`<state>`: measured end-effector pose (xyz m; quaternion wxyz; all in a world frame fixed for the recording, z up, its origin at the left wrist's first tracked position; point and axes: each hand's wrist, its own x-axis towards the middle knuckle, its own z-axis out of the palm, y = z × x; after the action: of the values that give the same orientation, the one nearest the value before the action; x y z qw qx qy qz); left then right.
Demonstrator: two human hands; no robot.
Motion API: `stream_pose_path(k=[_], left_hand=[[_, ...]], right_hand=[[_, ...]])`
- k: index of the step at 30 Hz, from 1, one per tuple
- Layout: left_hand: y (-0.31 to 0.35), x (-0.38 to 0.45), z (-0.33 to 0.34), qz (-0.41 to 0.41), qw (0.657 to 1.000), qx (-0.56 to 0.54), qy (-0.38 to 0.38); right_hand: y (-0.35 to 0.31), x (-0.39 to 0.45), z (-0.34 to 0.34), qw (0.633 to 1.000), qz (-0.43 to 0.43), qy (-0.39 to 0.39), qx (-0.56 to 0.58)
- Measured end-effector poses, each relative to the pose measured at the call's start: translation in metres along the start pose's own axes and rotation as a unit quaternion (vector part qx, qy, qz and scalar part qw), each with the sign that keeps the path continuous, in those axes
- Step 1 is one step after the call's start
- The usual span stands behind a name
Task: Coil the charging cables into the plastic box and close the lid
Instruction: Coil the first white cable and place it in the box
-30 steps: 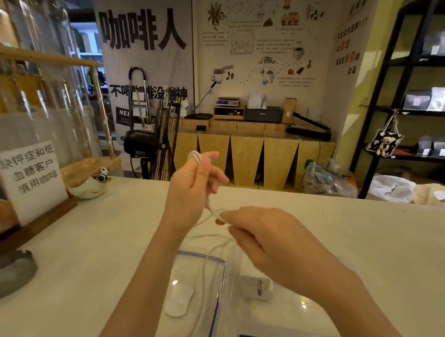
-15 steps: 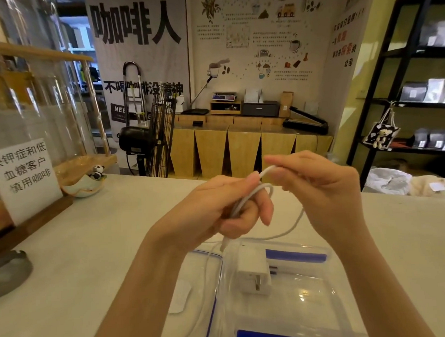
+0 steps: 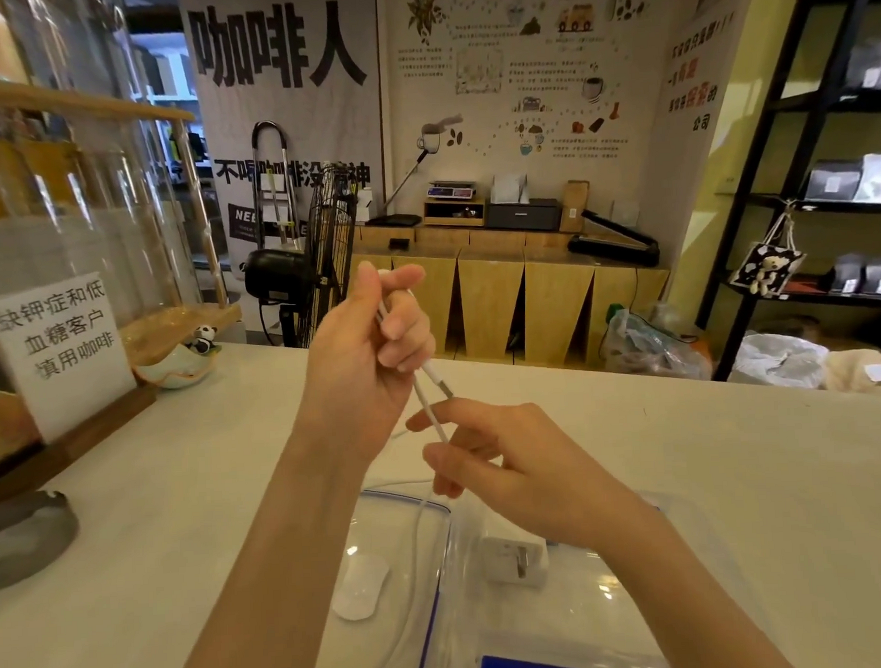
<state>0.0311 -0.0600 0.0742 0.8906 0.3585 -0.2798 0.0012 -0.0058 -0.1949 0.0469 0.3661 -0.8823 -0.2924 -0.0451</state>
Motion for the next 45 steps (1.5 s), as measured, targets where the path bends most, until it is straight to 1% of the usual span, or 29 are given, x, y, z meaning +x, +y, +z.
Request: stream_pose_path(k=[1,3,5,7,9,11,12,13,16,18,20,22,25,27,28,30,31,33,35,36,37,38,39,40,41,43,45], left_hand=[[-0.003,0.001,0.0,0.006,0.999,0.027,0.023],[-0.008,0.002,-0.002,0.014,0.996,0.08,0.045],[-0.014,0.003,-0.005,0.036,0.982,0.181,0.049],[-0.019,0.003,-0.009,0.065,0.944,0.321,0.047],[-0.024,0.001,-0.01,0.067,0.893,0.444,0.029],[-0.027,-0.001,-0.006,0.033,0.842,0.538,-0.012],[-0.028,-0.002,-0.003,0.01,0.825,0.564,-0.038],[-0.026,-0.003,-0.001,-0.015,0.821,0.568,-0.062],[-0.014,-0.005,0.005,-0.124,0.846,0.506,-0.115],[-0.004,-0.006,0.007,-0.213,0.847,0.466,-0.144],[0.005,-0.007,0.006,-0.276,0.835,0.445,-0.171],[0.01,-0.008,0.0,-0.299,0.834,0.424,-0.189],[0.016,-0.007,-0.007,-0.297,0.856,0.383,-0.179],[0.02,-0.006,-0.01,-0.293,0.871,0.349,-0.182],[0.022,-0.006,-0.011,-0.291,0.875,0.338,-0.187],[0.021,-0.006,-0.009,-0.288,0.877,0.333,-0.191],[0.019,-0.006,-0.006,-0.289,0.879,0.329,-0.191],[0.012,-0.007,0.001,-0.288,0.89,0.297,-0.19],[0.006,-0.008,0.005,-0.286,0.913,0.211,-0.202],[0.004,-0.007,0.006,-0.287,0.922,0.138,-0.219],[0.002,-0.007,0.007,-0.287,0.926,0.048,-0.242],[0.002,-0.007,0.008,-0.286,0.921,-0.052,-0.259],[0.003,-0.007,0.01,-0.285,0.912,-0.149,-0.256],[0.005,-0.007,0.013,-0.268,0.909,-0.216,-0.234],[0.008,-0.007,0.014,-0.238,0.918,-0.249,-0.198],[0.01,-0.007,0.013,-0.19,0.93,-0.287,-0.132],[0.01,-0.006,0.008,-0.163,0.938,-0.295,-0.079]], right_hand=[[-0.002,-0.001,-0.001,1.0,0.002,-0.002,-0.028],[-0.005,-0.004,-0.006,0.996,0.006,-0.002,-0.085],[-0.009,-0.008,-0.011,0.992,0.002,0.015,-0.129],[-0.012,-0.012,-0.017,0.984,-0.022,0.057,-0.167],[-0.014,-0.014,-0.022,0.975,-0.052,0.098,-0.192],[-0.014,-0.014,-0.025,0.967,-0.088,0.122,-0.208],[-0.013,-0.013,-0.026,0.96,-0.111,0.132,-0.221],[-0.009,-0.012,-0.029,0.955,-0.127,0.146,-0.224],[0.0,-0.01,-0.035,0.954,-0.155,0.205,-0.155],[0.003,-0.009,-0.036,0.955,-0.171,0.223,-0.096],[0.003,-0.007,-0.033,0.953,-0.179,0.221,-0.102],[0.003,-0.006,-0.028,0.951,-0.168,0.211,-0.151],[0.007,-0.005,-0.027,0.946,-0.122,0.189,-0.232],[0.013,-0.002,-0.03,0.958,-0.057,0.146,-0.239],[0.019,-0.001,-0.031,0.966,-0.03,0.139,-0.216],[0.028,0.001,-0.03,0.975,0.003,0.161,-0.156],[0.03,0.002,-0.028,0.976,0.008,0.177,-0.124],[0.031,0.005,-0.022,0.98,0.011,0.185,-0.068],[0.032,0.006,-0.019,0.981,0.004,0.195,-0.003],[0.031,0.007,-0.019,0.977,0.0,0.208,0.034],[0.03,0.007,-0.02,0.972,0.0,0.223,0.073],[0.028,0.007,-0.021,0.965,0.002,0.236,0.112],[0.026,0.006,-0.022,0.958,0.007,0.243,0.15],[0.023,0.005,-0.022,0.952,0.015,0.242,0.188],[0.02,0.004,-0.022,0.946,0.024,0.232,0.227],[0.01,0.001,-0.02,0.935,0.043,0.184,0.3],[0.0,-0.001,-0.015,0.926,0.069,0.114,0.354]])
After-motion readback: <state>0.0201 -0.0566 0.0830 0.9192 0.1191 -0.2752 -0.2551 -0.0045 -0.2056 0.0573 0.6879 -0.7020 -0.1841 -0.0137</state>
